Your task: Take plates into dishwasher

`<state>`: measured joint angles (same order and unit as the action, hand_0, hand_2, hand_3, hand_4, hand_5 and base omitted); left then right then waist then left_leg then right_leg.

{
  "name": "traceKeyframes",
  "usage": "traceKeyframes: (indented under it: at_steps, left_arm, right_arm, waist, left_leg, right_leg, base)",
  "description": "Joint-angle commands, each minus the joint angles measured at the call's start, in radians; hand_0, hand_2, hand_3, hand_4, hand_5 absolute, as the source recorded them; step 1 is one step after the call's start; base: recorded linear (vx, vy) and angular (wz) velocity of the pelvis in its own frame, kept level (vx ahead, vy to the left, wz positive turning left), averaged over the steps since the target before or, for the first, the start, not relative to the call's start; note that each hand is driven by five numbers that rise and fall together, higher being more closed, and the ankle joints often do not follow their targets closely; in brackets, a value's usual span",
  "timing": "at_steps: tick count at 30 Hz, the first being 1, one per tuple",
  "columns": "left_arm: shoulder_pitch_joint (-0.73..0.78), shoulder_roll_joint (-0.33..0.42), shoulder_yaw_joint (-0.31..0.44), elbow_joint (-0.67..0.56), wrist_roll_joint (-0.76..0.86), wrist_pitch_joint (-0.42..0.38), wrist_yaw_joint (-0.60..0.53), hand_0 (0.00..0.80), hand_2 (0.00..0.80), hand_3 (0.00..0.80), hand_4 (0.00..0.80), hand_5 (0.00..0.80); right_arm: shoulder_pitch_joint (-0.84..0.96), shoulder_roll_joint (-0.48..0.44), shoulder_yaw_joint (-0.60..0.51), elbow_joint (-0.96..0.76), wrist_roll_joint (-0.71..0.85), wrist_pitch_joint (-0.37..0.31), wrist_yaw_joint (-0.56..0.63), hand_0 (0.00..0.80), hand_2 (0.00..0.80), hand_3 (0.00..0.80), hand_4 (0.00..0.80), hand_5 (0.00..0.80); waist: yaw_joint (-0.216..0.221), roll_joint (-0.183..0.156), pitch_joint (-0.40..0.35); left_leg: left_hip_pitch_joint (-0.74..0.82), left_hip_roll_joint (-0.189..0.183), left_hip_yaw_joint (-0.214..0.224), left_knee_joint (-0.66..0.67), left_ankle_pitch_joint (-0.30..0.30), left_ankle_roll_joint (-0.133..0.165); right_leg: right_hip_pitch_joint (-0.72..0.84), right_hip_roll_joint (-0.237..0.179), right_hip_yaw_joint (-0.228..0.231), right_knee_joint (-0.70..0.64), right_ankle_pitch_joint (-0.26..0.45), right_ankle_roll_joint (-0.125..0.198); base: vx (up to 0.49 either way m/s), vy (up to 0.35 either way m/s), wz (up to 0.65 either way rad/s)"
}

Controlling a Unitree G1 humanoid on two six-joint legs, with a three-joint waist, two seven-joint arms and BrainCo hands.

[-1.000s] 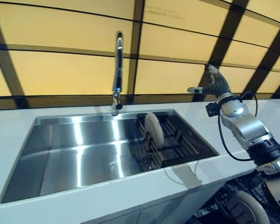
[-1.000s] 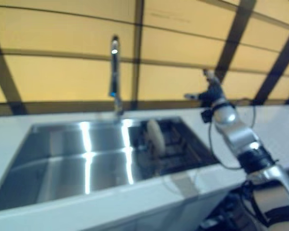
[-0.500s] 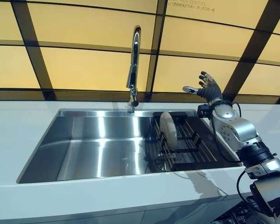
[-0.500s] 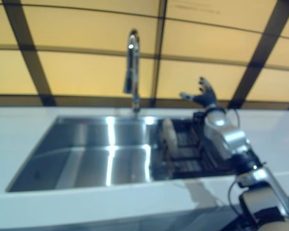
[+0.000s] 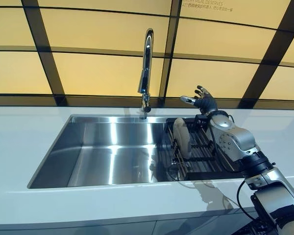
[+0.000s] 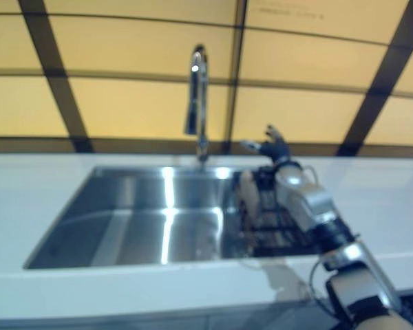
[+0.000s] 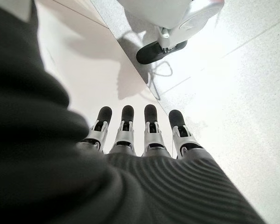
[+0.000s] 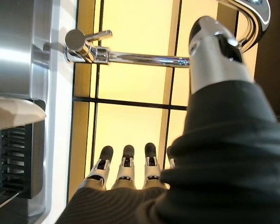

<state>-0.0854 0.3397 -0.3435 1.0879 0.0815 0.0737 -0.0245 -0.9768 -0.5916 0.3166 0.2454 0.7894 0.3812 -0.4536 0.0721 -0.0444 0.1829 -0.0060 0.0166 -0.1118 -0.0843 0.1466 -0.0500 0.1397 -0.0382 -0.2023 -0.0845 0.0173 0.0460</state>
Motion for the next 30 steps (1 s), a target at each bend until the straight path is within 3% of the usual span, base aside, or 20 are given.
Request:
traceKeyframes:
  at_steps: [1, 16, 30]
  left_arm:
    - [-0.053, 0.002, -0.03, 0.051, -0.037, -0.01, 0.023, 0.0, 0.0, 0.0, 0.0, 0.0]
    - [-0.069, -0.012, -0.045, 0.049, -0.053, -0.013, 0.034, 0.0, 0.0, 0.0, 0.0, 0.0]
    - [-0.059, -0.005, -0.053, 0.058, -0.052, -0.02, 0.031, 0.0, 0.0, 0.0, 0.0, 0.0]
  right_arm:
    - [0.016, 0.013, 0.014, -0.087, 0.025, -0.008, -0.032, 0.0, 0.0, 0.0, 0.0, 0.0]
    - [0.059, 0.045, 0.029, -0.059, -0.065, 0.044, -0.028, 0.0, 0.0, 0.0, 0.0, 0.0]
    - [0.039, -0.001, -0.014, 0.042, -0.105, 0.011, -0.012, 0.0, 0.0, 0.0, 0.0, 0.0]
  waist:
    - [0.023, -0.024, -0.038]
    - [0.016, -0.016, -0.028]
    - [0.024, -0.015, -0.025]
  left_leg:
    - [0.062, -0.081, 0.083, 0.007, -0.133, 0.052]
    - [0.071, -0.083, 0.078, 0.008, -0.141, 0.057]
    - [0.081, -0.086, 0.069, 0.005, -0.147, 0.06]
  right_leg:
    - [-0.047, 0.038, 0.023, 0.074, -0.042, -0.013]
    - [-0.05, 0.031, 0.017, 0.1, -0.058, -0.012]
    - [-0.046, 0.028, 0.012, 0.107, -0.062, -0.009]
  base:
    - [0.0, 0.0, 0.0]
    - [-0.002, 0.001, 0.0]
    - [0.004, 0.0, 0.01]
